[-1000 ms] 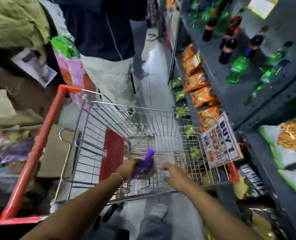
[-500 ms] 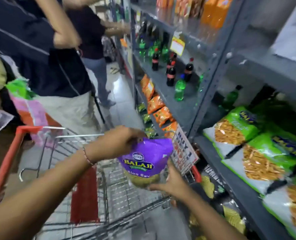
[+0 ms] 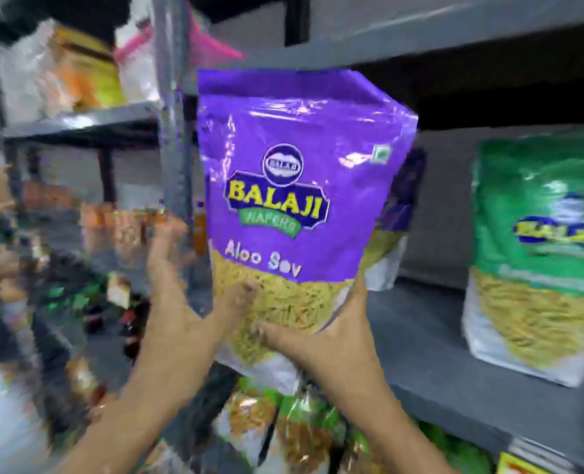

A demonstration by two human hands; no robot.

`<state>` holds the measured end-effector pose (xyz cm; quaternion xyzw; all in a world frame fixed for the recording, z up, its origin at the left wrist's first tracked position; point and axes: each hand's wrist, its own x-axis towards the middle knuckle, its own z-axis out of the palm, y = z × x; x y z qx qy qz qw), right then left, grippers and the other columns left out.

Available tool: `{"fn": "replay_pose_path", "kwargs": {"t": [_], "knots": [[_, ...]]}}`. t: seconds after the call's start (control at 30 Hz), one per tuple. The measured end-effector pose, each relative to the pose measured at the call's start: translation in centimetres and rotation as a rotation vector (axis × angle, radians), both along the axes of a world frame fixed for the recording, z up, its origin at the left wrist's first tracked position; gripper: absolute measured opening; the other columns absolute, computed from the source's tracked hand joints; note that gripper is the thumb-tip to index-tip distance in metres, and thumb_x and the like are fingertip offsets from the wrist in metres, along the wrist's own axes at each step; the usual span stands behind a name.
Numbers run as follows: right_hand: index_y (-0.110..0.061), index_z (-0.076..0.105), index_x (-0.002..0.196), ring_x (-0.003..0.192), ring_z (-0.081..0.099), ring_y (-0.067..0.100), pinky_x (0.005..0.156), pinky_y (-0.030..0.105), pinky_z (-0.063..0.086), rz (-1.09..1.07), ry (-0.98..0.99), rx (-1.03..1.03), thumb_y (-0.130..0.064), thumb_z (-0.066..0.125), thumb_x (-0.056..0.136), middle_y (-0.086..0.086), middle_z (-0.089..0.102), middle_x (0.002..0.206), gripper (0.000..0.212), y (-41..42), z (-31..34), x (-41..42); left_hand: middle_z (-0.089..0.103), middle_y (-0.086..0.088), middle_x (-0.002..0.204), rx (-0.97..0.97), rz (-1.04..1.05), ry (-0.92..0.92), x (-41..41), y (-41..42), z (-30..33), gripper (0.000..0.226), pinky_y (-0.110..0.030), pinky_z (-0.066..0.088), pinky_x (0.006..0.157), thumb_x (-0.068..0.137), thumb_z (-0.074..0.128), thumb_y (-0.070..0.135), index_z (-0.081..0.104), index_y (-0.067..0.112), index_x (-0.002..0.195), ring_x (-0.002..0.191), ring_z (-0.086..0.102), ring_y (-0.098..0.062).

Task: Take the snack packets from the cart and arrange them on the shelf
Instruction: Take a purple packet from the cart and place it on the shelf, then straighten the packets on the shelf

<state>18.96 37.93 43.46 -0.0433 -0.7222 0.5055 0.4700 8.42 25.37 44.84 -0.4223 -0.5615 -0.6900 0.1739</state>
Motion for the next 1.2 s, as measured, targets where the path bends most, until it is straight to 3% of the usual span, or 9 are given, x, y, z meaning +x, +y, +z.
{"fn": "replay_pose_path", "kwargs": {"t": [0.07, 0.17, 0.33, 0.53, 0.73, 0.83, 0.93, 1.1, 1.2], "knots": [[-0.035, 0.041, 0.121, 0.105, 0.068, 0.002, 0.090, 0.034, 0.056, -0.051, 0.012, -0.009, -0.030, 0.098, 0.043, -0.014, 0.068, 0.118, 0.097, 1.7, 1.6, 0.4, 0.065, 0.029, 0.114, -0.053, -0.177, -0.142, 0.3, 2.8, -1.1, 0.061, -0.010, 0.047, 0.086, 0.066, 0.075, 0.041, 0.046, 0.035, 0.120, 0.104, 0.060, 0.006], [-0.023, 0.046, 0.122, 0.104, 0.071, 0.011, 0.091, 0.040, 0.057, -0.101, 0.015, -0.067, -0.018, 0.098, 0.047, -0.003, 0.072, 0.116, 0.091, 5.6, 2.7, 0.2, 0.070, 0.014, 0.089, -0.100, -0.290, -0.260, -1.4, 8.3, -1.2, 0.019, -0.009, 0.046, 0.077, 0.081, 0.068, 0.014, 0.059, 0.021, 0.096, 0.078, 0.062, 0.012], [-0.032, 0.055, 0.120, 0.105, 0.071, 0.015, 0.092, 0.047, 0.056, -0.190, -0.091, -0.114, -0.041, 0.098, 0.036, -0.006, 0.075, 0.112, 0.095, 11.4, 1.7, -1.5, 0.065, 0.004, 0.093, -0.204, -0.325, -0.241, -3.1, 14.7, -1.8, 0.022, -0.011, 0.049, 0.074, 0.086, 0.060, -0.002, 0.057, 0.020, 0.091, 0.072, 0.064, 0.015], [-0.031, 0.052, 0.114, 0.104, 0.071, 0.022, 0.091, 0.050, 0.057, -0.173, -0.148, -0.181, -0.044, 0.098, 0.030, 0.001, 0.075, 0.111, 0.097, 14.2, 0.4, -3.6, 0.068, -0.012, 0.115, -0.282, -0.364, -0.208, -4.5, 17.1, -2.9, 0.029, -0.006, 0.049, 0.078, 0.091, 0.056, 0.006, 0.055, -0.001, 0.119, 0.110, 0.064, -0.023], [-0.028, 0.036, 0.126, 0.122, 0.053, 0.015, 0.106, 0.040, 0.045, -0.216, -0.222, -0.195, -0.026, 0.091, 0.061, -0.005, 0.054, 0.133, 0.086, 11.1, 1.3, 0.9, 0.064, -0.002, 0.127, -0.333, -0.335, -0.199, -3.3, 16.1, -2.7, 0.056, -0.039, 0.043, 0.105, 0.082, 0.065, 0.045, 0.049, 0.018, 0.129, 0.120, 0.059, -0.019], [-0.022, 0.031, 0.142, 0.121, 0.042, 0.006, 0.099, 0.023, 0.038, -0.286, -0.180, -0.150, -0.026, 0.084, 0.072, -0.009, 0.043, 0.129, 0.088, 10.1, 1.1, 6.7, 0.055, -0.001, 0.139, -0.279, -0.170, -0.148, -0.5, 15.6, -2.5, 0.061, -0.037, 0.040, 0.105, 0.086, 0.062, 0.037, 0.037, 0.026, 0.139, 0.126, 0.053, -0.016], [-0.025, 0.050, 0.126, 0.119, 0.054, 0.007, 0.089, 0.008, 0.044, -0.389, 0.000, -0.143, -0.020, 0.079, 0.078, -0.006, 0.057, 0.127, 0.057, 10.2, 0.7, 13.5, 0.032, 0.010, 0.156, -0.095, -0.093, -0.025, 7.2, 15.4, -2.4, 0.069, -0.020, 0.023, 0.115, 0.086, 0.055, 0.035, 0.025, 0.028, 0.148, 0.142, 0.031, -0.004], [-0.008, 0.061, 0.104, 0.092, 0.064, 0.007, 0.077, 0.005, 0.049, -0.798, 0.366, -0.069, 0.001, 0.063, 0.088, 0.013, 0.068, 0.105, 0.019, 12.4, 1.3, 26.4, 0.040, 0.036, 0.143, -0.130, -0.734, -0.077, 22.1, 19.5, -2.7, 0.063, -0.020, 0.028, 0.114, 0.080, 0.064, 0.029, 0.038, 0.044, 0.136, 0.135, 0.033, 0.013], [-0.020, 0.054, 0.112, 0.112, 0.058, 0.022, 0.085, 0.010, 0.046, -1.008, 0.290, -0.068, -0.004, 0.062, 0.090, 0.005, 0.059, 0.114, 0.027, 16.4, 0.8, 33.5, 0.031, 0.019, 0.152, -0.289, -0.914, -0.301, 28.9, 23.2, -1.7, 0.062, -0.027, 0.022, 0.118, 0.085, 0.064, 0.025, 0.035, 0.040, 0.137, 0.141, 0.027, 0.002]]}}
